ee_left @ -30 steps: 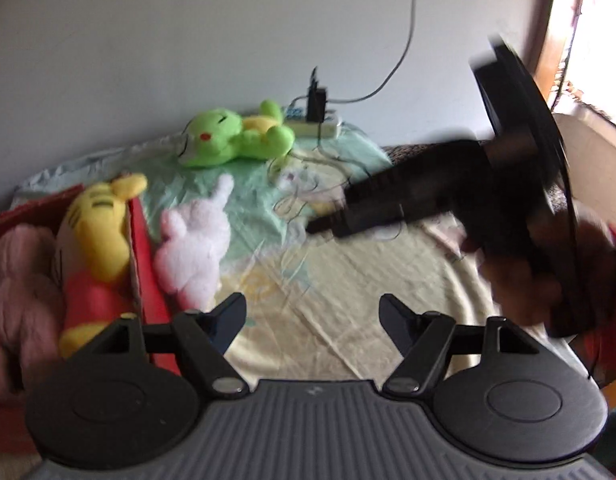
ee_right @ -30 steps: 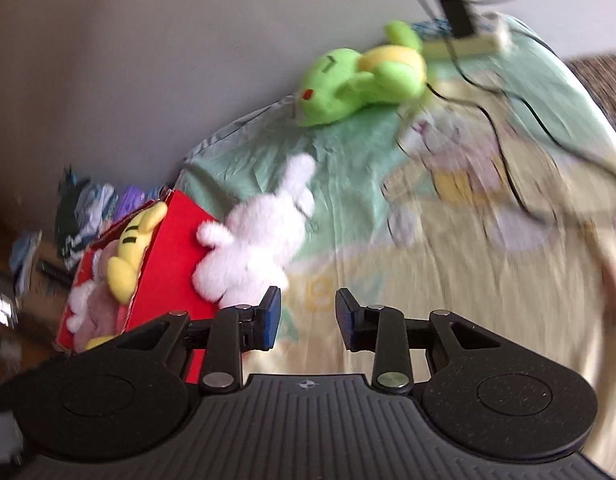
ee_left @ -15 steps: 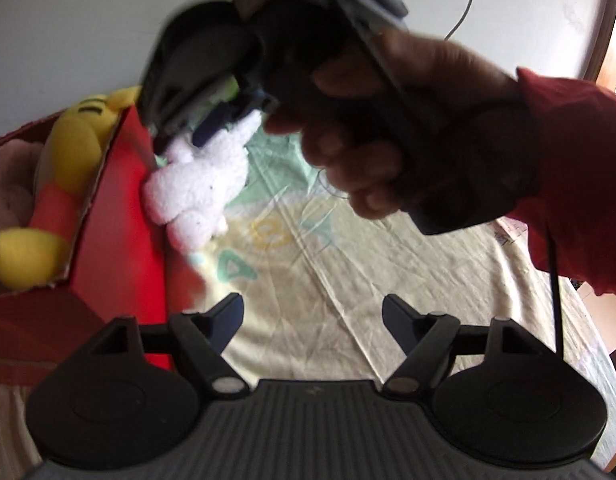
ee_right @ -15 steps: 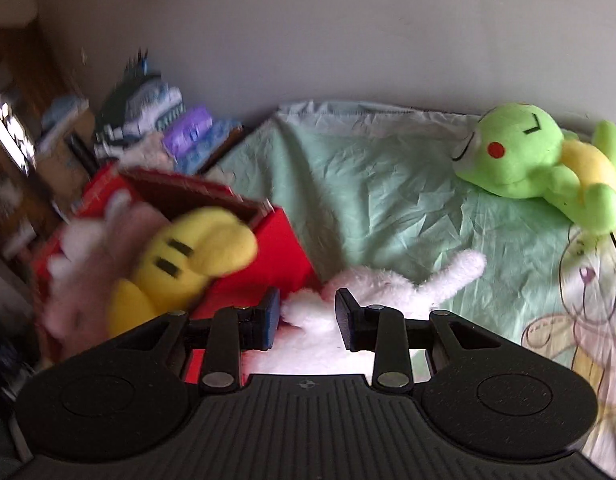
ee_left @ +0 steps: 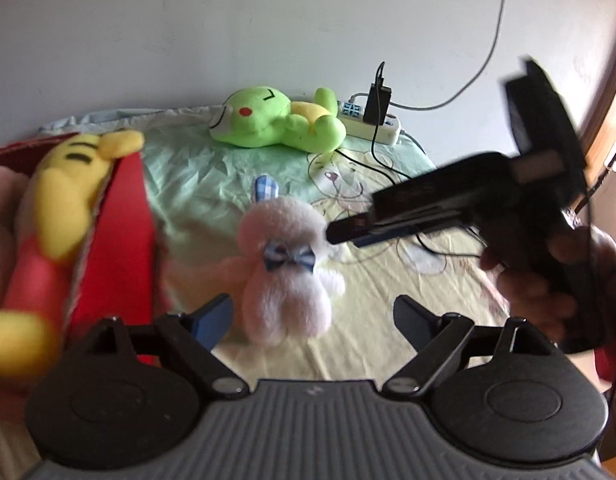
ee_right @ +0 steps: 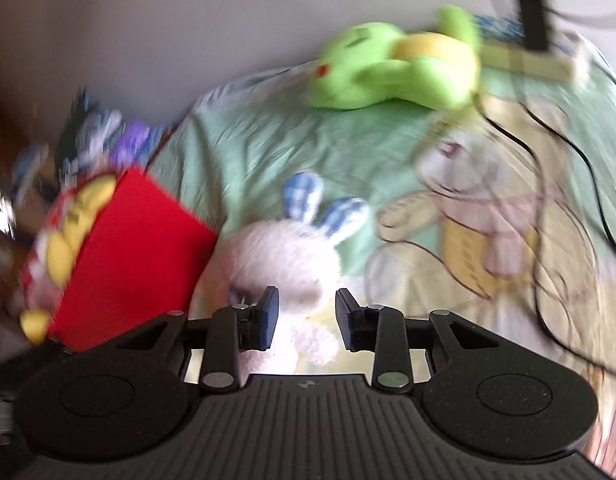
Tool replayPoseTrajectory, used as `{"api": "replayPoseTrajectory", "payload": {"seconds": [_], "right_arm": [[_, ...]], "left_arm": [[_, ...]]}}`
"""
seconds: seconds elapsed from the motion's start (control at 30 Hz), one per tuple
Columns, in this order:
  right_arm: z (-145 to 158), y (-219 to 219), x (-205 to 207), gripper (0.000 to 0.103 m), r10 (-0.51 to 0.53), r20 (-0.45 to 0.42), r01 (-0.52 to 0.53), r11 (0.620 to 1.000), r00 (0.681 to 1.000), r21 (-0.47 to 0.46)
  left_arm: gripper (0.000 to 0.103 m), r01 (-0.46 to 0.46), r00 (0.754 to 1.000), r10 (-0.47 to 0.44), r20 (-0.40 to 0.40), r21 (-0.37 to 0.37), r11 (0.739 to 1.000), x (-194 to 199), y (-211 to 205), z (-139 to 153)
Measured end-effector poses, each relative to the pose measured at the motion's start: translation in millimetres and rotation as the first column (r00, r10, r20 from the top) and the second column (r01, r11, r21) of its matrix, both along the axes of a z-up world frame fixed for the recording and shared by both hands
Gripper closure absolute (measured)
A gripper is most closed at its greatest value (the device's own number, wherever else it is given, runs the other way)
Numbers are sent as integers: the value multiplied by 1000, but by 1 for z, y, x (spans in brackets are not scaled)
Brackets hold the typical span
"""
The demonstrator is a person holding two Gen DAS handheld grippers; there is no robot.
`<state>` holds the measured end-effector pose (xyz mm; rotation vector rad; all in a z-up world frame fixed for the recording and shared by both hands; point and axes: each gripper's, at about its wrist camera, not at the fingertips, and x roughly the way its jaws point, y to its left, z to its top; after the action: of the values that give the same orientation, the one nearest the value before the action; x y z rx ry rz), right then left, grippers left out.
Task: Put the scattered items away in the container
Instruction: 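Withdraw the right gripper and move it to the white bunny with bow tie, then close the right gripper on the white bunny's body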
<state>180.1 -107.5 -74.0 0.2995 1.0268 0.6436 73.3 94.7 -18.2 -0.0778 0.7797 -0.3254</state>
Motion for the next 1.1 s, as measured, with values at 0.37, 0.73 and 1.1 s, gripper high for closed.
{"api": "replayPoseTrajectory", "payload": {"seconds": [0.37,0.73,1.1], "right_arm": [[-21,-18,1,58,-58,-116,79,980,992,182],[-40,14,18,53,16,-168,27,967,986,254],[-41,12,13,66,-4,-200,61,959,980,277]], "left_arm": [[27,-84,987,72,-143,-85,993,57,8,-42],[27,-54,986,52,-160,-3,999,75,-6,-65],[48,-15,992,25,-121,84,996,69,-17,-65]]}}
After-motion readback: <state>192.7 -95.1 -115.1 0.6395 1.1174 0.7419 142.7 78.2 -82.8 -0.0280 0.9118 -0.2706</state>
